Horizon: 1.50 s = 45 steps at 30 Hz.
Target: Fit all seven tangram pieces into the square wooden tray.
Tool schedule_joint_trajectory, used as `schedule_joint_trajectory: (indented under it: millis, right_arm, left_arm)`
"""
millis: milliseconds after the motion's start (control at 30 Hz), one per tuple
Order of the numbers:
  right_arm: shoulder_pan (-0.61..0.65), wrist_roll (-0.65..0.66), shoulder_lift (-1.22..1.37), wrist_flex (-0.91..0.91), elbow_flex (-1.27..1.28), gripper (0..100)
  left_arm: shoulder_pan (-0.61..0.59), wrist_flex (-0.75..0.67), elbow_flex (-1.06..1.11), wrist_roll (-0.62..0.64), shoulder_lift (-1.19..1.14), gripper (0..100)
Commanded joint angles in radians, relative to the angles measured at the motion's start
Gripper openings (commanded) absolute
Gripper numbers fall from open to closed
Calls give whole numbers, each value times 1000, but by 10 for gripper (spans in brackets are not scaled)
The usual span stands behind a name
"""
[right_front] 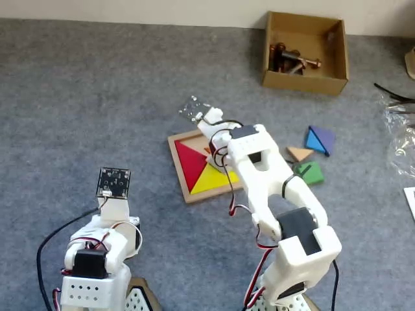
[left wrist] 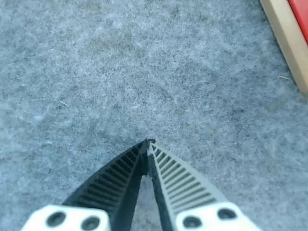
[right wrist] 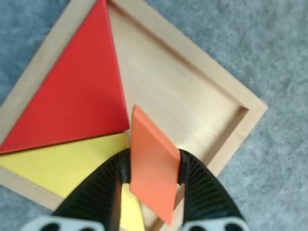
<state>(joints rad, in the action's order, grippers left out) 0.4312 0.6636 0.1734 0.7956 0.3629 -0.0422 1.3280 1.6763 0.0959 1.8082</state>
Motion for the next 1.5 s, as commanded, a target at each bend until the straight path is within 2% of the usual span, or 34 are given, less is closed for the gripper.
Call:
schedule_joint_trajectory:
  millis: [0,600,900,1300,1467]
  right_arm:
    - [39,-9,-22,15,-18,30]
    - [36,-9,-27,21,-16,30]
    - [38,-9,-177,22,-2,30]
    - [38,-9,-200,16,35,26]
    - [38,43,-200,21,35,26]
  left_arm:
    - [16,-3,19,6,7,5]
    - [16,-3,19,6,7,5]
    - [16,-3,19,6,7,5]
    - [16,-3,19,6,7,5]
    - [16,-3,19,6,7,5]
